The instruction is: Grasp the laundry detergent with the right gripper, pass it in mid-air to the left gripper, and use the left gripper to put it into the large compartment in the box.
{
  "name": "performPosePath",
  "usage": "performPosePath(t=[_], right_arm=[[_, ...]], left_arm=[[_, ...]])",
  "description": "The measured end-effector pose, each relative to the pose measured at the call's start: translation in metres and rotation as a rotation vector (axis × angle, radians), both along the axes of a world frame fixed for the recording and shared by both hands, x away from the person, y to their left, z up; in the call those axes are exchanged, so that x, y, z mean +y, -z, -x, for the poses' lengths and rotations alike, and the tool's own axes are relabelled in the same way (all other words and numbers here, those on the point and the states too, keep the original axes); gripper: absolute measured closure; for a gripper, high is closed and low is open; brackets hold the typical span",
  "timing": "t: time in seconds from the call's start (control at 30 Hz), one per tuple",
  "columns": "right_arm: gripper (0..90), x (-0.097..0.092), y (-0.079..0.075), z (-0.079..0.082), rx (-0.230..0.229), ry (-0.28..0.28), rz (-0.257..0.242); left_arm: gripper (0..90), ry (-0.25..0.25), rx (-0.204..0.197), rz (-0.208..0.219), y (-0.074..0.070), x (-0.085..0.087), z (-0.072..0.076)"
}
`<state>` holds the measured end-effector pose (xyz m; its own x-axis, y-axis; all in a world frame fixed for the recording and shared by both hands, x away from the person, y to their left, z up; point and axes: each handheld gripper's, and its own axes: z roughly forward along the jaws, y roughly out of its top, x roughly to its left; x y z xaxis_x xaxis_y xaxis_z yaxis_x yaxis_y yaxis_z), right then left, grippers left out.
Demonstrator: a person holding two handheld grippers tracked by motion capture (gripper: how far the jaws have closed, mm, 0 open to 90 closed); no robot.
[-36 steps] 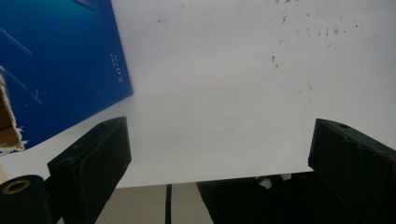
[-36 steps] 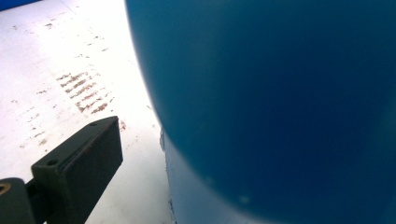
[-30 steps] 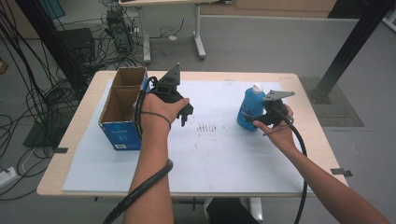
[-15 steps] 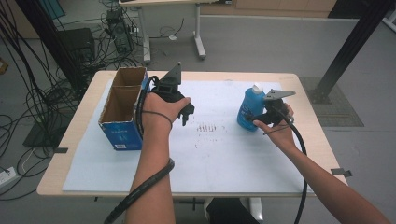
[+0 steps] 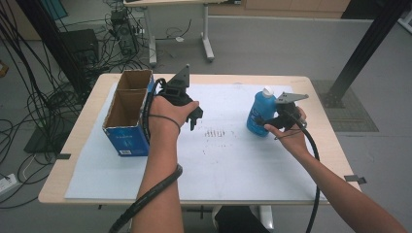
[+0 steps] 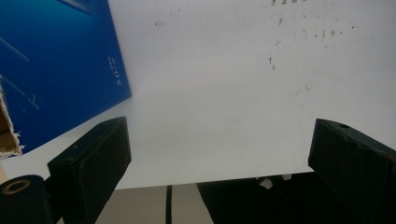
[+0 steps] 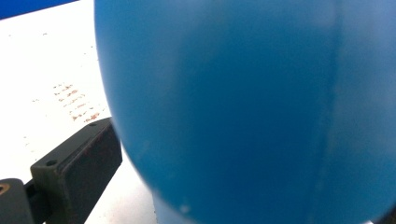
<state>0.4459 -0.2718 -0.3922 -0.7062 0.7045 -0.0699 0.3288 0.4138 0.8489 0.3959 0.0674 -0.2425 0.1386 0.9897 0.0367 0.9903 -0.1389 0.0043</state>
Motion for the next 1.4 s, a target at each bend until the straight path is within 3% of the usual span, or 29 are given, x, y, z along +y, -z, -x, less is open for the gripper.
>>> performPosePath(t=[1.4], right_arm=[[1.5, -0.0008, -0.0011, 0.0006, -0.005, -0.004, 0.006]], left_arm=[[6.3, 0.005, -0.001, -0.002, -0.0025, -0.0035, -0.0003]])
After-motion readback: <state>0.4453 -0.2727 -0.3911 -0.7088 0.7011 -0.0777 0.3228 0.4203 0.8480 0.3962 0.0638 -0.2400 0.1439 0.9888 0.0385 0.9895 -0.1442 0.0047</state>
